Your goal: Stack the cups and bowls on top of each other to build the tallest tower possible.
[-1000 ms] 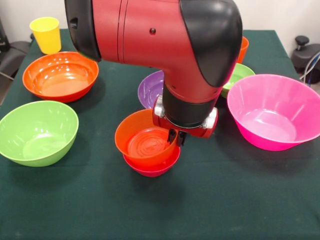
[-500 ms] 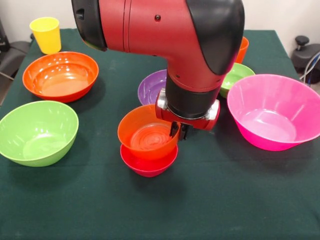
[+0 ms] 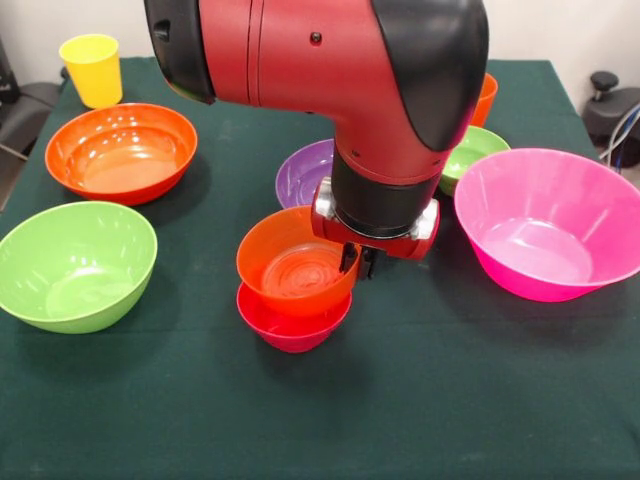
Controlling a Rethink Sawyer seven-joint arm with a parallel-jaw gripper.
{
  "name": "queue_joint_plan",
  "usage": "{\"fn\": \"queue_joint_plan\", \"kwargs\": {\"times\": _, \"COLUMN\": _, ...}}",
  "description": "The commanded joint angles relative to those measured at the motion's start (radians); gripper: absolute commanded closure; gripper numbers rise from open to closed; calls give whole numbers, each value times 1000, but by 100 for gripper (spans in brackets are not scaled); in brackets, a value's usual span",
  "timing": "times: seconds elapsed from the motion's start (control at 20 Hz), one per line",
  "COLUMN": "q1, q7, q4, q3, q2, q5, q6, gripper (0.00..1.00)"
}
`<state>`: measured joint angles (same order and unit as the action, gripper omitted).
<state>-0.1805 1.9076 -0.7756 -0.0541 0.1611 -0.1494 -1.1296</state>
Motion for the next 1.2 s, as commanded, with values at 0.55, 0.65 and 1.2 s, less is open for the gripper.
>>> {"fn": "queue_joint_plan", "kwargs": {"times": 0.55, "q1": -14, "q7": -138, "q4": 52, "q3": -78, "q2": -72, "q5": -42, "q6": -22, "gripper": 100}}
{"fn": "queue_joint_plan", "kwargs": {"times": 0.65, "q1": -12, "q7": -140, "q4": 71, "q3": -78, "q2": -80, "q5": -44, "q6": -30, "gripper": 100}}
{"fn": "queue_joint_plan", "kwargs": {"times": 1.2, "q1": -6, "q7": -192, "q4": 141, "q3": -76, "q2": -107, "q5": -58, "q6": -68, "gripper": 0}}
